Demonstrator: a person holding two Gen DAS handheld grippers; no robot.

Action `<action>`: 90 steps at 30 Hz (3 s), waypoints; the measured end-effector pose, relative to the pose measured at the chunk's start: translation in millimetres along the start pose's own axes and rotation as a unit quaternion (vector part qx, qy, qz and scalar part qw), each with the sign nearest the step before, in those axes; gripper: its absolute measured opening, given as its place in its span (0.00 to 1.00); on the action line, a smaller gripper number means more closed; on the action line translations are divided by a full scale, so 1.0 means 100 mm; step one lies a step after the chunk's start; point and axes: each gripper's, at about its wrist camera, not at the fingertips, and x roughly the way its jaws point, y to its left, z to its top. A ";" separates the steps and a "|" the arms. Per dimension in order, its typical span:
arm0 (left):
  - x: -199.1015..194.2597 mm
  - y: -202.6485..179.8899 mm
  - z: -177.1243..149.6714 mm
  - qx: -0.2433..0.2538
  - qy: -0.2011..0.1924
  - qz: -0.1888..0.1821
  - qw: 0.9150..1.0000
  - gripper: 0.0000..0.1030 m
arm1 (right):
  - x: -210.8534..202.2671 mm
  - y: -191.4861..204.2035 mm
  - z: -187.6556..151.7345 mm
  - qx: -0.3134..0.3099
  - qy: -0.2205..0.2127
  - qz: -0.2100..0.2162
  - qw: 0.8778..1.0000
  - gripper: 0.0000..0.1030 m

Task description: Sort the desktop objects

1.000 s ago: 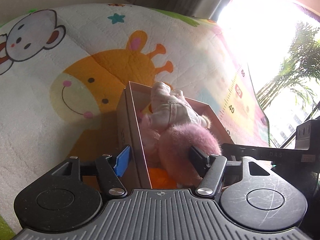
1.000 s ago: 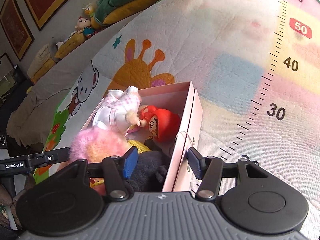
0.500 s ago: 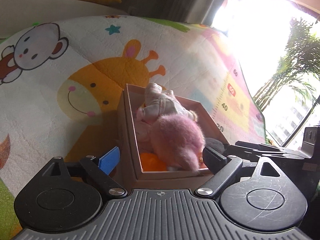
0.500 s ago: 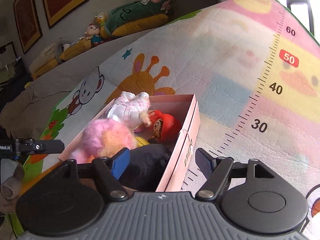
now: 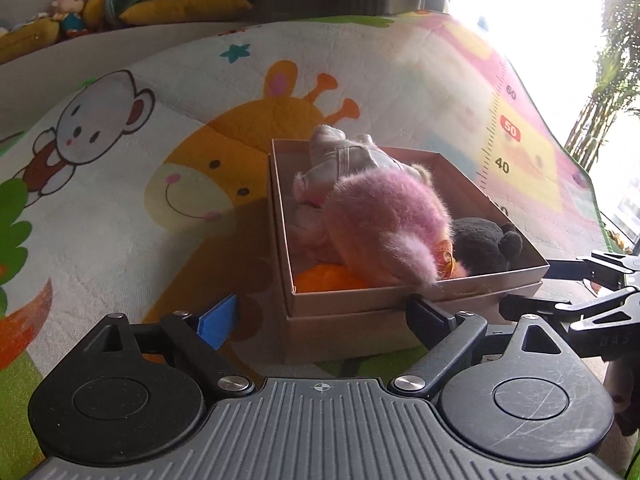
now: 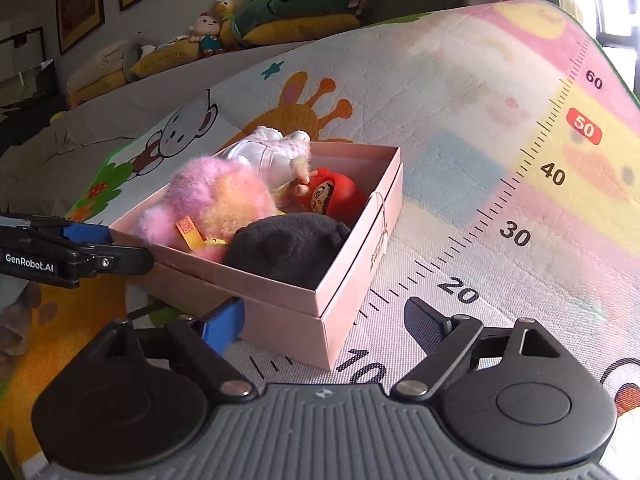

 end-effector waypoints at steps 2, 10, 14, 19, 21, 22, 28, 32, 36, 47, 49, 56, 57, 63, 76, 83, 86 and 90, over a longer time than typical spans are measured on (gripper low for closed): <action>-0.04 -0.07 -0.02 -0.004 0.001 0.015 1.000 0.93 | -0.01 0.02 -0.03 0.010 -0.006 -0.013 1.000 0.90; -0.33 -0.39 -0.23 -0.017 0.036 0.051 0.998 0.97 | -0.41 0.16 -0.16 0.044 -0.036 -0.020 0.998 1.00; -0.61 -0.52 -0.37 -0.024 0.032 0.076 0.996 0.97 | -0.73 0.32 -0.28 0.049 -0.057 -0.088 0.993 1.00; -1.05 -0.68 -0.52 0.005 -0.029 0.114 0.993 0.98 | -1.09 0.49 -0.45 0.059 -0.072 -0.139 0.986 1.00; -1.17 -0.70 -0.55 0.006 -0.050 0.125 0.991 0.98 | -1.21 0.56 -0.51 0.057 -0.067 -0.135 0.987 1.00; -1.22 -0.70 -0.55 0.005 -0.057 0.128 0.990 0.98 | -1.24 0.58 -0.53 0.055 -0.062 -0.131 0.988 1.00; -1.41 -0.79 -0.54 0.011 -0.088 0.127 0.988 0.98 | -1.38 0.68 -0.60 0.055 -0.059 -0.112 0.990 1.00; -1.38 -0.85 -0.55 0.018 -0.077 0.114 0.990 0.98 | -1.37 0.67 -0.58 0.062 -0.059 -0.105 0.991 1.00; -1.31 -0.86 -0.57 0.016 -0.056 0.099 0.993 0.99 | -1.34 0.61 -0.59 0.078 -0.052 -0.101 0.990 1.00; -1.16 -0.81 -0.62 0.002 -0.019 0.092 0.996 0.99 | -1.22 0.55 -0.58 0.087 -0.037 -0.099 0.991 1.00; -1.16 -0.81 -0.62 0.001 -0.019 0.092 0.996 0.99 | -1.20 0.55 -0.57 0.086 -0.037 -0.098 0.991 1.00; -1.17 -0.78 -0.62 -0.002 -0.026 0.089 0.996 0.99 | -1.18 0.56 -0.59 0.085 -0.035 -0.098 0.991 1.00; -1.18 -0.78 -0.62 -0.001 -0.028 0.088 0.996 0.99 | -1.19 0.56 -0.59 0.085 -0.036 -0.099 0.991 1.00; -1.19 -0.78 -0.61 0.003 -0.030 0.095 0.995 0.99 | -1.22 0.59 -0.59 0.079 -0.042 -0.096 0.991 1.00; -1.21 -0.81 -0.61 0.015 -0.035 0.098 0.994 0.99 | -1.19 0.53 -0.62 0.094 -0.034 -0.092 0.991 1.00; -1.21 -0.81 -0.62 0.014 -0.035 0.096 0.995 0.98 | -1.18 0.55 -0.62 0.089 -0.031 -0.092 0.991 1.00; -1.21 -0.81 -0.62 0.014 -0.035 0.096 0.995 0.99 | -1.18 0.55 -0.62 0.089 -0.031 -0.092 0.991 1.00; -1.21 -0.81 -0.63 0.013 -0.034 0.094 0.995 0.99 | -1.18 0.55 -0.62 0.089 -0.031 -0.092 0.991 1.00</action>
